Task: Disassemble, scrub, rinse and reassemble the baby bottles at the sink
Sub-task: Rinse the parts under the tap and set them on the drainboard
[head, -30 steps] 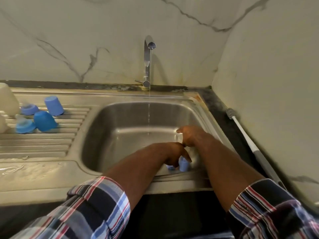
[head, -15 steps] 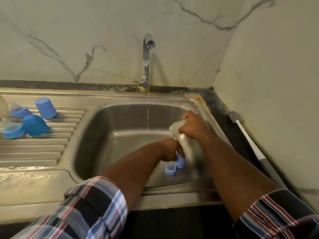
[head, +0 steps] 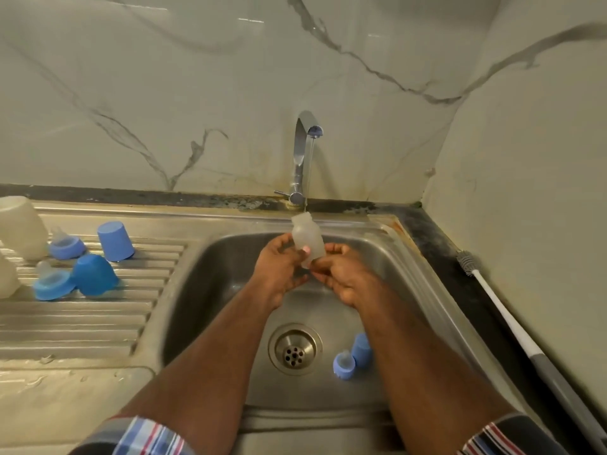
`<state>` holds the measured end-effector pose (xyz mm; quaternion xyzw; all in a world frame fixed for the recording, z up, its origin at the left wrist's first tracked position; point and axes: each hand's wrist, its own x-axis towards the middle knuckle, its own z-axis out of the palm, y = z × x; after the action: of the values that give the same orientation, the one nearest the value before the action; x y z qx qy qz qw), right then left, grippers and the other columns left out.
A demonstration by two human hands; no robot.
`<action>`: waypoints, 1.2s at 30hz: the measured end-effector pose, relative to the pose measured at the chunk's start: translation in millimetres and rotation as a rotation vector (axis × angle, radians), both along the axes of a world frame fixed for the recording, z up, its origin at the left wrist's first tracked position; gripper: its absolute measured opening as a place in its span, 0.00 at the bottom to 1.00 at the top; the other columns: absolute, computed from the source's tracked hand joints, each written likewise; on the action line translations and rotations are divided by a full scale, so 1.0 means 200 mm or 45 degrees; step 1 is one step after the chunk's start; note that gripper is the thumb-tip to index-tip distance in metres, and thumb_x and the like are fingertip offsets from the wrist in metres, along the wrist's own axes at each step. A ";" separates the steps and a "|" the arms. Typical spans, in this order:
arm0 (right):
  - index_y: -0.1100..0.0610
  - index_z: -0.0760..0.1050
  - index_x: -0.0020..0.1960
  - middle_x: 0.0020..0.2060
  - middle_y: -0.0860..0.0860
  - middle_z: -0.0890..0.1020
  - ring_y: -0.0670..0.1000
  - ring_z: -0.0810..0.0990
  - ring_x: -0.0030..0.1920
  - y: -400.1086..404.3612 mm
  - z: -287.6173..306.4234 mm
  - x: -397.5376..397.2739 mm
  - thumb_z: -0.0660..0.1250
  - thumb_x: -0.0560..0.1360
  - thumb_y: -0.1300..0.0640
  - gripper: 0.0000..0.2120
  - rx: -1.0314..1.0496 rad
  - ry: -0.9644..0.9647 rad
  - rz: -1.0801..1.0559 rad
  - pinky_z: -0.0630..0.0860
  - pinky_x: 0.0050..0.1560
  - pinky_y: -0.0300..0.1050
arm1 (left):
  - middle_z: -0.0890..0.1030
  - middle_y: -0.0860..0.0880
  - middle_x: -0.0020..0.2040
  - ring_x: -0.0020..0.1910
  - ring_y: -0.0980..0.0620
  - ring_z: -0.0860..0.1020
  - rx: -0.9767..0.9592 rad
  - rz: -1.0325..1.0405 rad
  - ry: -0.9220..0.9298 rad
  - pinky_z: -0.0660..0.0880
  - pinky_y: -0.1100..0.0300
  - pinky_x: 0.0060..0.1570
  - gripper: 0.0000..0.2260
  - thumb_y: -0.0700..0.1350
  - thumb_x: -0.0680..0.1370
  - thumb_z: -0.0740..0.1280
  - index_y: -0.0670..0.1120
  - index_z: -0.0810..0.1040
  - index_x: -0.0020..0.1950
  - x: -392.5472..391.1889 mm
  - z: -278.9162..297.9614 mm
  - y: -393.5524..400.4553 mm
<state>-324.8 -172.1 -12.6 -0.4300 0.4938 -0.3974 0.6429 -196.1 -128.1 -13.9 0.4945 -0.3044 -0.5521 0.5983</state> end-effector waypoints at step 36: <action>0.49 0.71 0.69 0.59 0.47 0.78 0.50 0.78 0.57 -0.10 0.17 0.20 0.78 0.70 0.52 0.30 -0.725 0.749 -0.063 0.77 0.56 0.47 | 0.81 0.49 0.54 0.55 0.48 0.80 0.071 0.351 0.146 0.79 0.49 0.53 0.09 0.51 0.84 0.64 0.51 0.78 0.61 0.10 -0.06 -0.17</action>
<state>-284.5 -191.7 20.7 -0.6742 0.5369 -0.3936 0.3199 -176.1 -162.2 -25.9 0.5158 -0.1836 -0.5003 0.6708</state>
